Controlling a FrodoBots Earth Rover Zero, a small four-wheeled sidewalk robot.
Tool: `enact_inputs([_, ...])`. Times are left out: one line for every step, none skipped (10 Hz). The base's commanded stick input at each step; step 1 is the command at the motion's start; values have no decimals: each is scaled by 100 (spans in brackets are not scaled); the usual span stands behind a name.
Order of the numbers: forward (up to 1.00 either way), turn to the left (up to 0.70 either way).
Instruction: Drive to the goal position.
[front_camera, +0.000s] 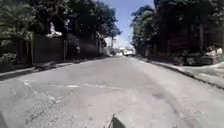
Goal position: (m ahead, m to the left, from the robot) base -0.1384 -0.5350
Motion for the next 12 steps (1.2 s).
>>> enact_inputs([100, -14])
enact_inputs([100, -24])
enact_inputs([100, -34])
enact_inputs([100, -40])
enact_inputs([100, -40])
enact_inputs([100, -40])
enact_inputs([100, -40])
enact_inputs([100, -40])
enact_inputs([100, -40])
enact_inputs([100, -40])
enact_inputs([100, -40])
enact_inputs([100, -36])
